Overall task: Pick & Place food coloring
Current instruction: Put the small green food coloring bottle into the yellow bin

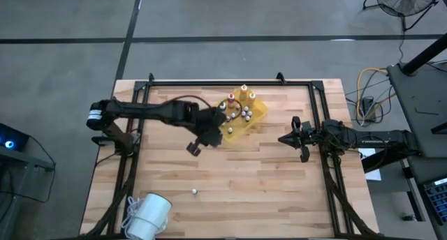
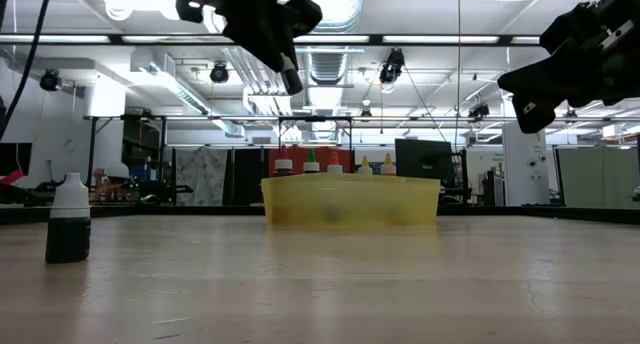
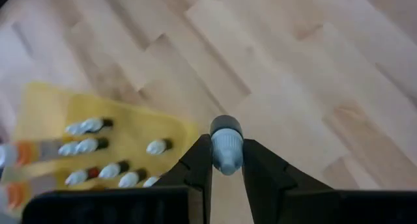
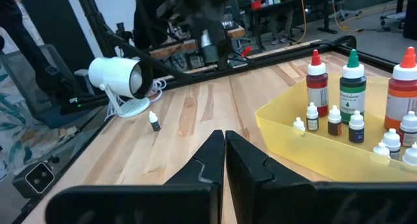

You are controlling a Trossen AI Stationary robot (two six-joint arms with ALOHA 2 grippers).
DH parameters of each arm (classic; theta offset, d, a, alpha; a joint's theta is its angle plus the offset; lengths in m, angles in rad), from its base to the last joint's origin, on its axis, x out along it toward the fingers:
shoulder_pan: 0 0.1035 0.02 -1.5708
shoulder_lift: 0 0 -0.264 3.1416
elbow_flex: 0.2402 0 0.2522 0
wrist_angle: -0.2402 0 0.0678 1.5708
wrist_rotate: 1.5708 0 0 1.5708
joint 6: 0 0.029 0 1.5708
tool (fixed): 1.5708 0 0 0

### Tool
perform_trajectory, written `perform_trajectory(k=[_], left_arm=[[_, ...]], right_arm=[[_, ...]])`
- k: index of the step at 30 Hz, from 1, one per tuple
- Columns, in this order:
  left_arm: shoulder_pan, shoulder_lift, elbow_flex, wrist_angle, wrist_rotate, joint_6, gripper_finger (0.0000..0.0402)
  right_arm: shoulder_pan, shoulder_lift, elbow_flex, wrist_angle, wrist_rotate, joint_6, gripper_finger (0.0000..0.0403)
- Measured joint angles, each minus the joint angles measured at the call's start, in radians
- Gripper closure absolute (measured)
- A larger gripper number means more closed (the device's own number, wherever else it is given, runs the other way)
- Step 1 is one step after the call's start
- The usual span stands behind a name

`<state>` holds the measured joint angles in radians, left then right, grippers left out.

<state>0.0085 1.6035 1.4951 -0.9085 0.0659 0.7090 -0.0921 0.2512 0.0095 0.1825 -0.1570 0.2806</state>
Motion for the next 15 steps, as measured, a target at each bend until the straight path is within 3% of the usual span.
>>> perform_trajectory(k=[15], left_arm=[[0.076, 0.052, 0.064, -0.007, 0.004, -0.006, 0.0358]], right_arm=[[0.0, 0.0, 0.0, 0.0, 0.0, 0.0, 0.0394]])
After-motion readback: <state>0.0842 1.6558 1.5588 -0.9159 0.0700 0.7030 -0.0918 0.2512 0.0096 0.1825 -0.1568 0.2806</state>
